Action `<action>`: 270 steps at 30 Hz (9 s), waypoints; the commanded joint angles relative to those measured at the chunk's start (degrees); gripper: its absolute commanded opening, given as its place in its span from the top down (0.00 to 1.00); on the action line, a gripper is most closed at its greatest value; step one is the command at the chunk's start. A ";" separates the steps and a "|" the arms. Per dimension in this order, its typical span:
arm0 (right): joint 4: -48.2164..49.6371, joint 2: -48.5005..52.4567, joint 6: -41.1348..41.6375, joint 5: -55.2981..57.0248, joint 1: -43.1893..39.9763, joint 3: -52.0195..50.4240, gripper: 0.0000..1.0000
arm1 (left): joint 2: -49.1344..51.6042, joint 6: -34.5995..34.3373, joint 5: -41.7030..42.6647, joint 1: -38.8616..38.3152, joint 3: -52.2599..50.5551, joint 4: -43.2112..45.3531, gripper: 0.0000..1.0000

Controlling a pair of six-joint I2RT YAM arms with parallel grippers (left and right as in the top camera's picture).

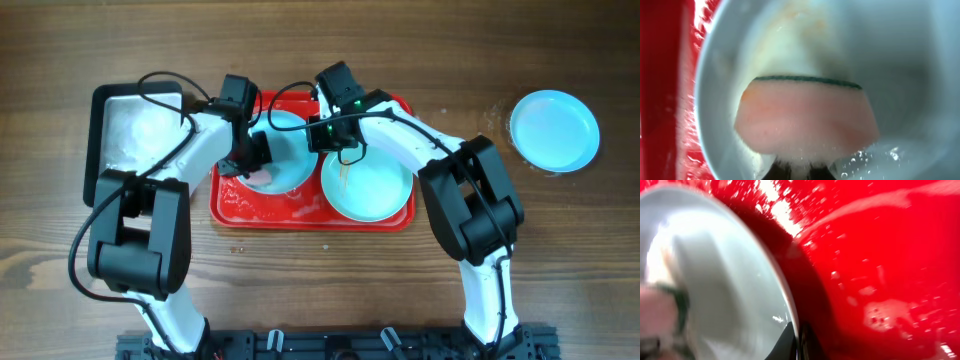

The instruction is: Clean dirty plates on tray and stack at the side

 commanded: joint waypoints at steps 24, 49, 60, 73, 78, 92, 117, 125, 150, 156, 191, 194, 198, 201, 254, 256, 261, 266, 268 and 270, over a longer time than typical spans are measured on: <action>-0.13 1.46 0.87 -0.15 0.70 0.68 0.95 | 9.33 3.26 35.45 0.00 -4.02 16.65 0.96; -0.35 1.46 0.96 -0.15 0.63 0.68 0.96 | 9.33 -5.84 14.03 3.39 -2.05 -14.91 0.96; -0.31 1.46 1.05 -0.15 0.63 0.68 0.96 | 9.33 -16.79 -14.73 3.91 -1.86 -1.79 0.96; -0.28 1.46 1.03 -0.20 0.63 0.68 0.96 | 4.90 -0.07 3.15 -1.16 24.28 -17.70 0.96; -0.35 1.46 1.01 -0.17 0.63 0.68 0.96 | 5.05 -1.53 -5.11 2.40 22.32 -18.51 0.96; -0.35 1.46 1.01 -0.39 0.63 0.68 0.95 | 8.96 8.17 22.03 4.98 4.17 -13.86 0.96; -0.33 1.46 0.85 -1.01 0.63 0.68 0.96 | 17.07 -34.53 -18.73 -3.50 10.82 1.36 0.96; -0.33 1.46 0.85 -1.01 0.63 0.68 0.96 | 17.07 -2.56 2.08 -3.65 10.01 0.66 0.96; -0.37 1.46 0.87 -1.25 0.63 0.68 0.96 | 17.05 -5.49 -5.31 1.55 9.57 -9.68 0.96; -0.17 1.46 0.90 -1.25 0.63 0.68 0.96 | 17.05 3.98 -5.11 5.81 9.53 -18.56 0.96; -0.37 1.79 3.80 -1.25 0.66 0.59 0.67 | 16.83 -7.26 17.44 -1.55 -7.41 2.21 0.96; -0.44 2.54 4.24 -1.27 1.29 0.50 0.66 | 16.83 -7.26 17.44 -1.75 -7.41 2.64 0.96; -0.50 2.75 5.57 -1.22 1.22 0.50 0.96 | 16.83 -6.91 12.28 -1.75 -7.41 4.79 0.96; -0.76 2.75 5.60 -1.22 1.14 0.50 0.96 | 16.96 -15.34 -6.71 -2.95 -9.29 10.19 0.96; -32.33 -30.91 7.61 78.66 11.74 -3.93 0.96 | -16.87 -12.66 1.66 5.01 -6.27 0.70 0.96; -30.40 -30.84 6.36 76.74 11.96 -3.91 0.96 | -16.87 -12.66 1.68 5.01 -6.27 0.72 0.96; -24.24 -30.34 3.80 74.66 14.95 -3.30 0.96 | -16.87 -12.68 1.68 5.01 -6.27 0.72 0.96; -19.41 -29.92 0.22 79.14 14.71 -3.26 0.96 | -16.87 -12.66 1.55 5.01 -6.27 0.74 0.96; -12.33 -30.25 -6.03 81.70 15.69 -2.86 0.96 | -16.87 -12.63 1.46 5.03 -6.27 0.68 0.96; -5.68 -29.88 -12.57 80.61 15.63 -2.89 0.96 | -16.87 -12.66 1.49 5.03 -6.27 0.68 0.96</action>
